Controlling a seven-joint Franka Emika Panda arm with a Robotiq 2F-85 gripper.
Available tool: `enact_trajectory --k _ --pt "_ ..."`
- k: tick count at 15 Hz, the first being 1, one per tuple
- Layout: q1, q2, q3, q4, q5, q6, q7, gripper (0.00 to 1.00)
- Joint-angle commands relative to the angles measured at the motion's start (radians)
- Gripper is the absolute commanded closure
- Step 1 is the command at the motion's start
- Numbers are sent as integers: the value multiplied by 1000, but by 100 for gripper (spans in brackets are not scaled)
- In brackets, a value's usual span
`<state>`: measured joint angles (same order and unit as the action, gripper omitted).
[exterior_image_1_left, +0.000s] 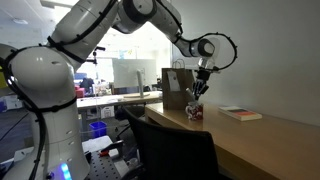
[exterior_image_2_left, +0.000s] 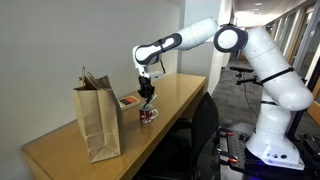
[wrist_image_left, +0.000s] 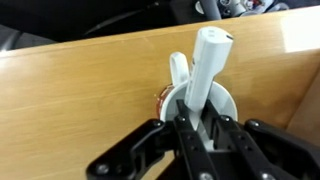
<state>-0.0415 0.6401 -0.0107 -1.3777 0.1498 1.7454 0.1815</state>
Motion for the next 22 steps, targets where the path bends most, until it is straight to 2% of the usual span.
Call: enact_trajectory --k 1,3,7,10,14,17,22 --pt "-7 -132 -17 -114 -49 28 -109 95" --pt "-22 -210 -26 -184 -70 98 -174 95" --pt "-61 -331 -66 -354 -87 320 -205 95" --pt "-93 -341 -97 -454 -94 489 -204 95" --pt "-111 -305 -134 -532 -115 670 -163 95" --pt "-90 -281 -158 -565 -152 746 -86 95" --pt "-61 -260 -166 -603 -170 783 30 95"
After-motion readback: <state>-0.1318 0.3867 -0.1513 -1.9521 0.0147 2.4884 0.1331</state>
